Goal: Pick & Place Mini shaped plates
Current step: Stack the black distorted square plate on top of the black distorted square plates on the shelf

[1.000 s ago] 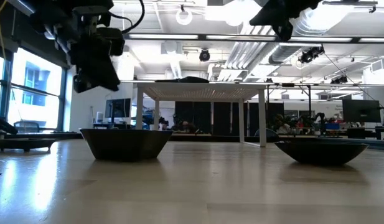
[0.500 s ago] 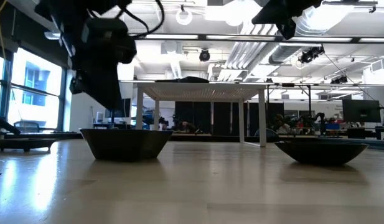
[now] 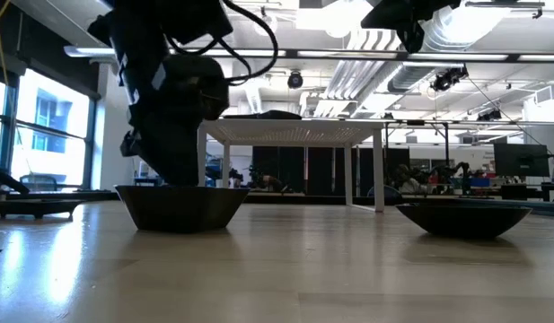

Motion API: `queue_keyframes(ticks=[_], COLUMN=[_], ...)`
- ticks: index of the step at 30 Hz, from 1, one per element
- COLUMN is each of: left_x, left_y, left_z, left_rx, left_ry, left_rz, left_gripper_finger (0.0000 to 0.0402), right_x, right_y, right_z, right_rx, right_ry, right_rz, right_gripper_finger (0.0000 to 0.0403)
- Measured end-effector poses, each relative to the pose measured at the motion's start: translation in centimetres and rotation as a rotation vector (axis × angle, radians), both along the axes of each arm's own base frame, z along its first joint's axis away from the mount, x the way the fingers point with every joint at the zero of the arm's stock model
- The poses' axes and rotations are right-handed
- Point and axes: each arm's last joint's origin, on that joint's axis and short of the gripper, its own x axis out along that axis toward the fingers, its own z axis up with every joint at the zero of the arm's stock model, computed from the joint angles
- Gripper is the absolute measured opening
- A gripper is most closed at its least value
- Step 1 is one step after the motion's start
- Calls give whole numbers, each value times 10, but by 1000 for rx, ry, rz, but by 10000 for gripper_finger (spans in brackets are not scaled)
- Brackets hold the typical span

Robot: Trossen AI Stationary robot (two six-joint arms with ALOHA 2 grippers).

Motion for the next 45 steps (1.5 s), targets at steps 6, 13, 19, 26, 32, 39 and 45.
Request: queue_keyframes(ticks=[6,13,19,26,32,39,45], left_x=[2,-1,-2,-1,0,-14,-51], left_y=[0,0,0,0,24,86,152], left_z=[-5,-7,-6,13,58,148,231], left_rx=[-32,-34,-32,-21,-22,30,187], left_ry=[33,67,68,62,36,-137,-193], left_rz=[73,92,87,-29,-122,-164,-78], left_gripper_finger=[113,39,7,2,1,1,0], right_x=[0,0,0,0,0,0,0], right_y=[0,0,0,0,0,0,0], right_z=[0,0,0,0,0,0,0], right_rx=[-2,-25,-41,-42,-41,-40,-38], right_ry=[1,7,11,11,12,14,14], right_rz=[1,9,14,13,13,13,13], right_gripper_finger=[6,2,6,4,4,5,3])
